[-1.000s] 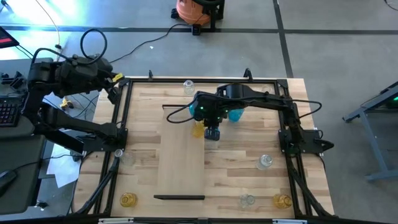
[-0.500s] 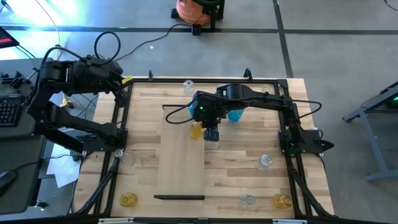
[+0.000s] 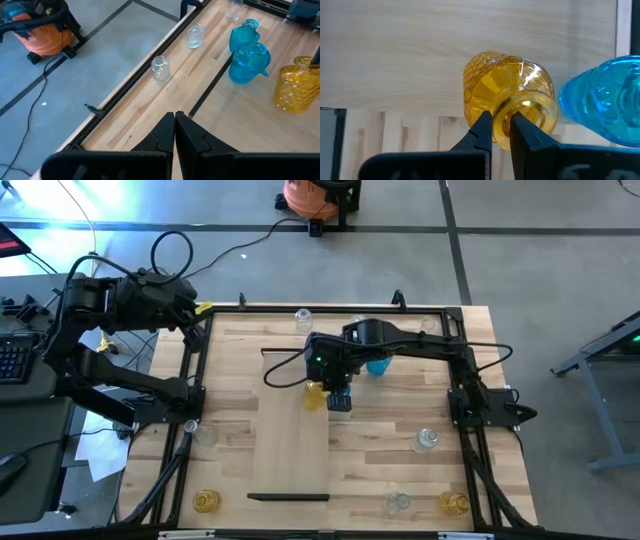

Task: Sort vases onto shelf
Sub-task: Put the top yellow vase on the shelf

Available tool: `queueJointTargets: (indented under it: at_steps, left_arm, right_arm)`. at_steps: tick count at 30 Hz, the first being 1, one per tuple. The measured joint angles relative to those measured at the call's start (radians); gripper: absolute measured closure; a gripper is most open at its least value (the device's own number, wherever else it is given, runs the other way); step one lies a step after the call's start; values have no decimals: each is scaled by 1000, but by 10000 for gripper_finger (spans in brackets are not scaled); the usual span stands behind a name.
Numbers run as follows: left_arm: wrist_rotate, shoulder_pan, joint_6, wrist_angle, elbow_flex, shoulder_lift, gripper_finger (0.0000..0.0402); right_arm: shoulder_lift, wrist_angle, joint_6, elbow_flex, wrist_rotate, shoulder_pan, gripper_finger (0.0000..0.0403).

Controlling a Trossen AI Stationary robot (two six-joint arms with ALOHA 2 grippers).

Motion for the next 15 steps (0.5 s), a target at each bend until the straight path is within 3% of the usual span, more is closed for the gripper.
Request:
queueJointTargets:
  at_steps: [8, 15]
  left_arm:
    - [295, -40, -143, 1, -47, -6, 396]
    - [416, -142, -209, 14, -237, -12, 396]
  right_arm:
    - [0, 5, 0, 0, 0, 0, 396]
    - [0, 6, -5, 0, 0, 0, 396]
